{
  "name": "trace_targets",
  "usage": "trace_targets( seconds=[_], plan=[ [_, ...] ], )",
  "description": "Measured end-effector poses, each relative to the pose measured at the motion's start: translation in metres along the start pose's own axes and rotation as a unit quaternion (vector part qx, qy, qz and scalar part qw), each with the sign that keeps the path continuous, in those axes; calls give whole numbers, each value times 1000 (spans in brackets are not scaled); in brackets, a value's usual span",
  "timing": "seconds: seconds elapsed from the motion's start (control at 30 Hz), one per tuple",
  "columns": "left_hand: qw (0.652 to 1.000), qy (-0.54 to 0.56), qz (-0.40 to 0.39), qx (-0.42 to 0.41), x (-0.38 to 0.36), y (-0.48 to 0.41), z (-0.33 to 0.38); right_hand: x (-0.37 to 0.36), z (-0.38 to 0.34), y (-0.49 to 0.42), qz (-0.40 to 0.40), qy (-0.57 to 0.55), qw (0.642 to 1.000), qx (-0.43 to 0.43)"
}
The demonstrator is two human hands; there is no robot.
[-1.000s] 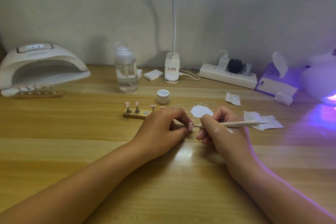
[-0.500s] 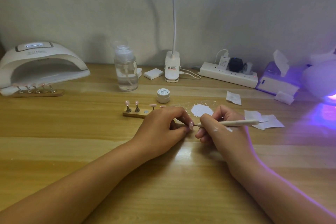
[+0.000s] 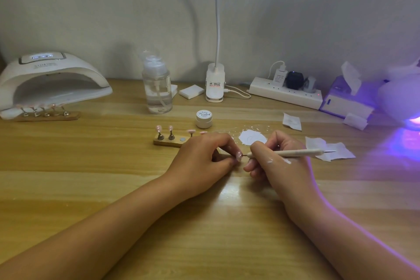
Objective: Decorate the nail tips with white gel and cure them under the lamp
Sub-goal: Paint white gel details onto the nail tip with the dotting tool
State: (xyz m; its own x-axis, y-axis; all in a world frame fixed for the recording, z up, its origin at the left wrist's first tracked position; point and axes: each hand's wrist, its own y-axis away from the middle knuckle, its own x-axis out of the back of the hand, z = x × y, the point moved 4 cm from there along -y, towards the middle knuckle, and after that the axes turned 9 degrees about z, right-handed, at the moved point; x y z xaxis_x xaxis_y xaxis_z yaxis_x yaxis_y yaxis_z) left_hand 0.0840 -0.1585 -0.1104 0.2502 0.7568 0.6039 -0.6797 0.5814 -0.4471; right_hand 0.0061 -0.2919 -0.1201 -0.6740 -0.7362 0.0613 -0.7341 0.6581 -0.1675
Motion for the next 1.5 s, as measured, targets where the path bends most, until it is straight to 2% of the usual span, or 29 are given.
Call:
trace_targets(
  seconds=[0.8,0.87,0.97,1.03,1.17,1.3,1.5],
  plan=[
    [1000,-2,2,-2,-1,-1,-1,1,-1,2,-1,-3,1000,-7],
    [1000,3,3,1,-1,0,-2,3,-3,2,24,-15,999,18],
    [1000,12,1,10,-2,0,-3,13,-14,2,99,-5,987,125],
    [1000,11,1,13,-2,0,-4,19,-19,-2,119,23,978,167],
    [1000,10,4,15,-2,1,-3,25,-11,-17,96,103,984,113],
    [1000,3,0,22,-2,1,-4,32,5,-27,95,76,992,17],
    [1000,-3,-1,22,-2,1,-4,27,6,-25,69,130,989,26]
  ],
)
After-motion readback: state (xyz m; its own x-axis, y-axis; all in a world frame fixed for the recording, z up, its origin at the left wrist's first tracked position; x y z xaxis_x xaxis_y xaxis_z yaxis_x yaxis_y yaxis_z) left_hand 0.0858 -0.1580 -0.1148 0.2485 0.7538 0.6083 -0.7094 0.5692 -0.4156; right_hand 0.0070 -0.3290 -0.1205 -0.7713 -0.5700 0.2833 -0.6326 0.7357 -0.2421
